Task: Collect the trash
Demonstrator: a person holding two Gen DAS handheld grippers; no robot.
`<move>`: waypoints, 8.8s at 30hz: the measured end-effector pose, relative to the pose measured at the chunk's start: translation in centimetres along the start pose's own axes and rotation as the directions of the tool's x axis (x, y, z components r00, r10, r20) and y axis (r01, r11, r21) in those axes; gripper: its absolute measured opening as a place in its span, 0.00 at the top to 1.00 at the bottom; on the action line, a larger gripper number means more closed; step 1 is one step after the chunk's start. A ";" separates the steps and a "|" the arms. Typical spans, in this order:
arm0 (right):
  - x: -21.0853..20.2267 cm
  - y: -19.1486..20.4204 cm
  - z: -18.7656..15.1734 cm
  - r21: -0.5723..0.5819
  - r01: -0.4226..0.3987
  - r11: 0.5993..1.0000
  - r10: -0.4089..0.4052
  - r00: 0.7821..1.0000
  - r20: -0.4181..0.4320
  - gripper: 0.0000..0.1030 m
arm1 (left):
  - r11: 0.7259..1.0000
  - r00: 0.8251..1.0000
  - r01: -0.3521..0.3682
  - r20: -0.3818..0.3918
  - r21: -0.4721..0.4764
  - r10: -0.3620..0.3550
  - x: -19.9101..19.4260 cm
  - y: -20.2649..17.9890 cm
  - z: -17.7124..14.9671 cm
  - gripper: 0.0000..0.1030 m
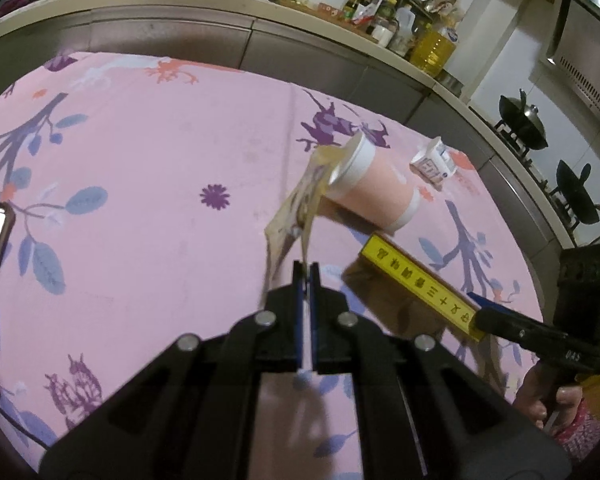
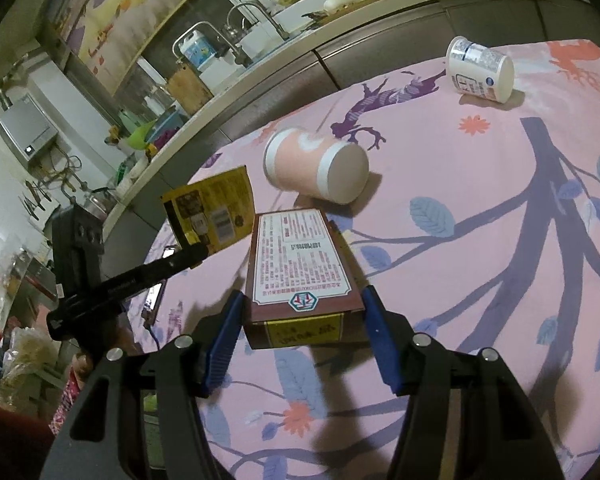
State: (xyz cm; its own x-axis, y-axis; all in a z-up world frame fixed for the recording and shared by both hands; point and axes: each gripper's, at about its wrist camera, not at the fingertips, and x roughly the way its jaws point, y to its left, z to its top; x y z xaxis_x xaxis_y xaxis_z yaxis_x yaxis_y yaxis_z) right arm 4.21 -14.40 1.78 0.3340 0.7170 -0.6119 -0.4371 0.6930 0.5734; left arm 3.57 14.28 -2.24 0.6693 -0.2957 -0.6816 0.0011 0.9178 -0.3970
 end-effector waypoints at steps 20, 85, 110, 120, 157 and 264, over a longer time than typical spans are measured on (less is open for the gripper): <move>-2.7 -0.7 -0.8 0.023 0.005 1.000 -0.006 1.000 0.028 0.45 | 1.000 0.999 0.015 -0.043 0.012 -0.015 1.1 -1.3 -0.7 0.98; -8.5 -5.8 -0.2 0.167 0.040 0.985 -0.075 0.974 0.213 0.45 | 1.000 1.000 0.006 -0.014 0.006 -0.006 4.5 -4.4 3.3 0.98; -8.4 -5.9 0.0 0.182 0.040 0.983 -0.083 0.968 0.236 0.45 | 1.000 0.999 0.026 0.021 -0.008 -0.026 3.0 -4.2 4.1 0.98; -8.5 -6.3 0.3 0.181 0.039 0.983 -0.083 0.966 0.244 0.45 | 1.000 0.999 0.028 0.025 -0.005 -0.028 2.9 -4.3 4.2 0.98; -3.0 -2.6 -0.1 0.020 0.147 0.989 -0.148 0.974 0.172 0.45 | 0.996 0.999 0.054 0.004 -0.072 -0.054 5.6 -2.5 3.3 0.98; -22.3 -18.9 -0.7 0.400 0.340 0.851 -0.515 0.688 0.510 0.40 | 0.770 0.842 0.495 -0.441 0.403 -0.310 14.0 -34.4 -1.0 0.71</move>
State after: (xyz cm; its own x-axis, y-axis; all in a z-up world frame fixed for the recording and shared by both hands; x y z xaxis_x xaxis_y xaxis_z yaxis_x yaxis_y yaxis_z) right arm 4.44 -43.50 4.20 0.8814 0.1751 -0.4388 0.0762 0.8639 0.4979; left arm 12.12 -21.68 1.27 0.2359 -0.6506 -0.7219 0.6316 0.6672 -0.3949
